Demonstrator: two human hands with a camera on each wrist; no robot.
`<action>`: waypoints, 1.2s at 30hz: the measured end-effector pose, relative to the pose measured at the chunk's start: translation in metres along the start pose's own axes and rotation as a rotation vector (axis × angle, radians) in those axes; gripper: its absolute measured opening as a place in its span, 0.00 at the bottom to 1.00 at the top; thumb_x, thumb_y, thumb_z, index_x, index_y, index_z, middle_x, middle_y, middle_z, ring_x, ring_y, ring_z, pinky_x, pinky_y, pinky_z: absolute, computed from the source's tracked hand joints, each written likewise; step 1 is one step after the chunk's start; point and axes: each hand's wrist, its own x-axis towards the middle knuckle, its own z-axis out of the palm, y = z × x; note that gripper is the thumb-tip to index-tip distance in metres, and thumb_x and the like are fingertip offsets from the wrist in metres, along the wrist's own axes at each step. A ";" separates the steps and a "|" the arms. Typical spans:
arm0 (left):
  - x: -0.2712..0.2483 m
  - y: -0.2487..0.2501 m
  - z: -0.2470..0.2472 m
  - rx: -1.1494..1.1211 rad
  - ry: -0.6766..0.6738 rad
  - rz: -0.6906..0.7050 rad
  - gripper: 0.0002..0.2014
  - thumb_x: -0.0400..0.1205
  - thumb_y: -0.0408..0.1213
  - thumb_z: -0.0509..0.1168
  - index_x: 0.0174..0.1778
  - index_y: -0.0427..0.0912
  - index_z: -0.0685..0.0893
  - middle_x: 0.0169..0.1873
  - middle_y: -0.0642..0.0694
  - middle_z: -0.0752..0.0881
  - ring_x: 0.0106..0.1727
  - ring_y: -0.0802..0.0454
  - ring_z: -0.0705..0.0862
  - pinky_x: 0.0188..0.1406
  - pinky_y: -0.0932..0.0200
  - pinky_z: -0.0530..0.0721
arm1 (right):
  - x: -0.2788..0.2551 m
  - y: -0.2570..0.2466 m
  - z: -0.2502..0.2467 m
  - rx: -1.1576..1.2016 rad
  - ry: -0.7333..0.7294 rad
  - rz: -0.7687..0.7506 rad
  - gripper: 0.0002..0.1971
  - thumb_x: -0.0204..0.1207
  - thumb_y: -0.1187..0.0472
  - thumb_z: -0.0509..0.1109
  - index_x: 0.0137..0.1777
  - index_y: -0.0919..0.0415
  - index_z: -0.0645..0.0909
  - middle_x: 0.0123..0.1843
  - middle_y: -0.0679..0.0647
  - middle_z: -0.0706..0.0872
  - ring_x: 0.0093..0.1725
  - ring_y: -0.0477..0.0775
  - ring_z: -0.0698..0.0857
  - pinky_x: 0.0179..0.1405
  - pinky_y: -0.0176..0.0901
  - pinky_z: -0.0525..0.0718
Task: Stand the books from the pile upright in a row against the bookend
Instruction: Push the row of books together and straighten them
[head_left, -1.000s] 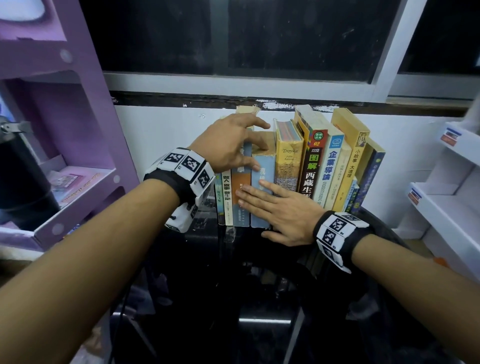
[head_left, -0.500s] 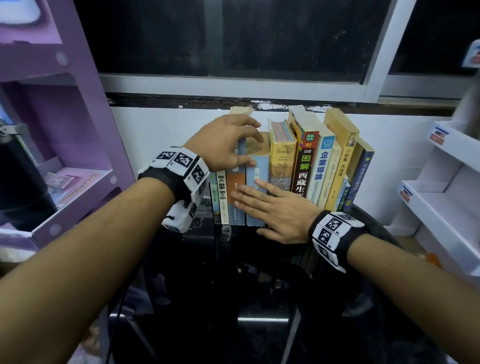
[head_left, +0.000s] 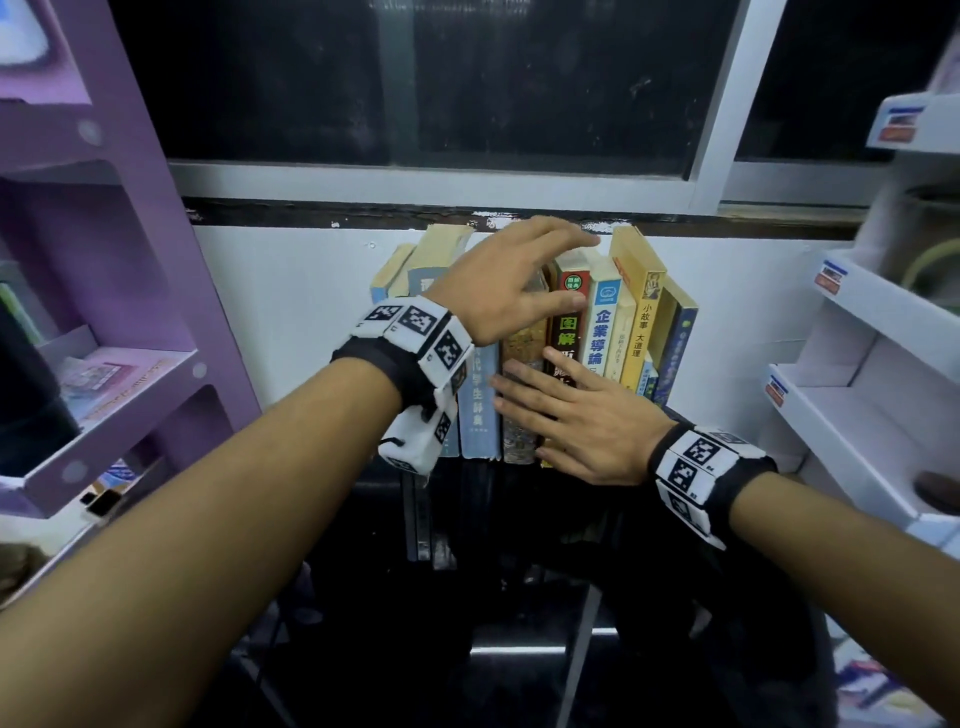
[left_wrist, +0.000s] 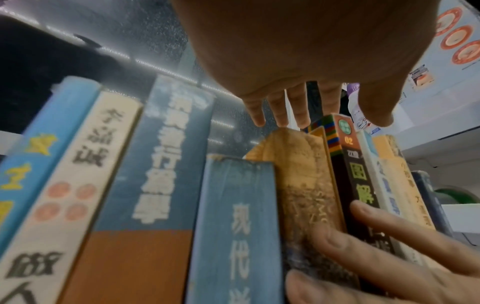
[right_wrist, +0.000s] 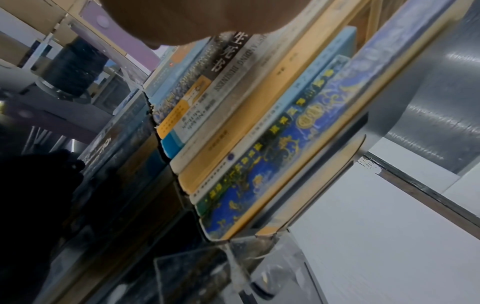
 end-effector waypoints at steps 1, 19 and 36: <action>0.003 0.000 0.004 -0.004 -0.014 -0.013 0.29 0.82 0.55 0.62 0.78 0.50 0.69 0.77 0.49 0.71 0.76 0.53 0.68 0.73 0.59 0.65 | -0.002 0.001 0.001 0.000 -0.001 -0.002 0.32 0.85 0.45 0.50 0.85 0.62 0.58 0.87 0.59 0.56 0.86 0.60 0.52 0.84 0.63 0.46; 0.016 -0.017 0.023 -0.103 -0.107 -0.004 0.33 0.78 0.55 0.68 0.78 0.54 0.67 0.81 0.48 0.64 0.78 0.49 0.68 0.73 0.51 0.74 | -0.001 0.006 0.022 -0.014 -0.001 -0.009 0.37 0.83 0.42 0.52 0.86 0.64 0.52 0.87 0.59 0.50 0.87 0.57 0.48 0.84 0.61 0.42; 0.013 -0.019 0.023 -0.140 -0.099 0.038 0.29 0.81 0.49 0.66 0.76 0.48 0.67 0.79 0.49 0.65 0.72 0.53 0.74 0.66 0.53 0.82 | 0.004 0.010 0.025 0.005 -0.045 -0.028 0.39 0.83 0.41 0.52 0.86 0.64 0.49 0.88 0.58 0.46 0.87 0.57 0.44 0.85 0.60 0.43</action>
